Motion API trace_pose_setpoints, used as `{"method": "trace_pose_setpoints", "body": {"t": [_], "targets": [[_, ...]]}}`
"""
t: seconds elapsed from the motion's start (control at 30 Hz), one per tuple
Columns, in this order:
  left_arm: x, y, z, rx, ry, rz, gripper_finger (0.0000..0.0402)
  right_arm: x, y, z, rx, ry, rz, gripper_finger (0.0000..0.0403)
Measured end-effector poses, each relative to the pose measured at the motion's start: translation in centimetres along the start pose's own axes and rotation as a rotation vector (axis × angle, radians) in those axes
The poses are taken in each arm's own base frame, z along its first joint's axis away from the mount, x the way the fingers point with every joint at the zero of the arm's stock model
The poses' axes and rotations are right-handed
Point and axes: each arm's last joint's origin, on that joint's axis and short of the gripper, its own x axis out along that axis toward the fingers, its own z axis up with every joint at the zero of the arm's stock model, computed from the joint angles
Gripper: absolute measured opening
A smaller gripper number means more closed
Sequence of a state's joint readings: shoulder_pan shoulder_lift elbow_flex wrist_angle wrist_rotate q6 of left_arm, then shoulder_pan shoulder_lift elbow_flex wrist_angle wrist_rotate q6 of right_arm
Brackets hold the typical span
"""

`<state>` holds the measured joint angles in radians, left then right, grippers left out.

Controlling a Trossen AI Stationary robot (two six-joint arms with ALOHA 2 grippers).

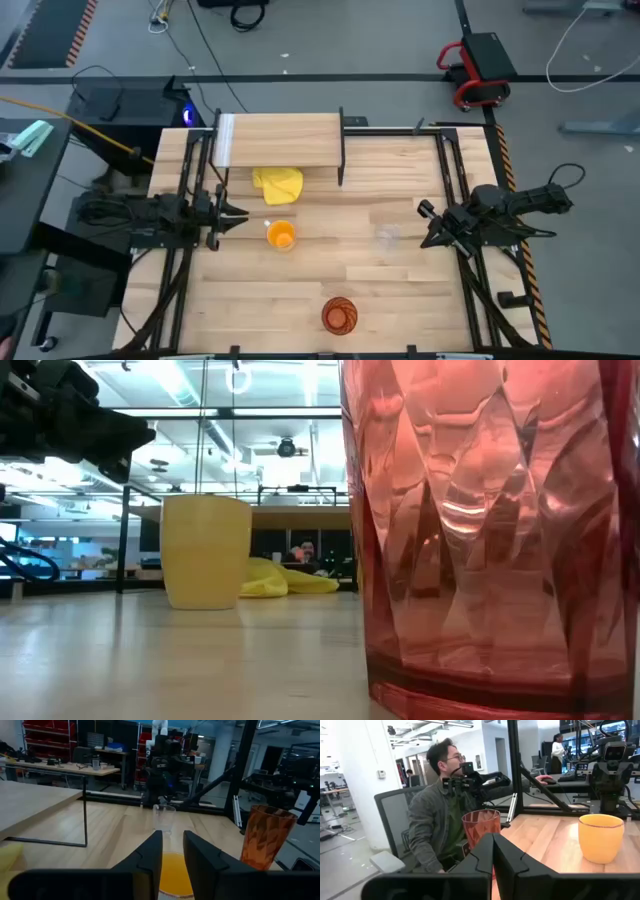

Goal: Stack small to large cups/mugs on shelf

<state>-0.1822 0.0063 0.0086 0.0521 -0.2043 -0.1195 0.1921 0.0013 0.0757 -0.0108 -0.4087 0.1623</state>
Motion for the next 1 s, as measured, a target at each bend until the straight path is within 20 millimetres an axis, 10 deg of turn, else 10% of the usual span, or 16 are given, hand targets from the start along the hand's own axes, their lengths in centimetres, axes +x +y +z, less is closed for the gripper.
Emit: {"method": "trace_pose_setpoints", "body": {"t": [1.0], "targets": [[0.00, 0.00, 0.00, 0.000, 0.000, 0.000, 0.0081, 0.00, 0.00, 0.00, 0.000, 0.000, 0.000, 0.0013]]}}
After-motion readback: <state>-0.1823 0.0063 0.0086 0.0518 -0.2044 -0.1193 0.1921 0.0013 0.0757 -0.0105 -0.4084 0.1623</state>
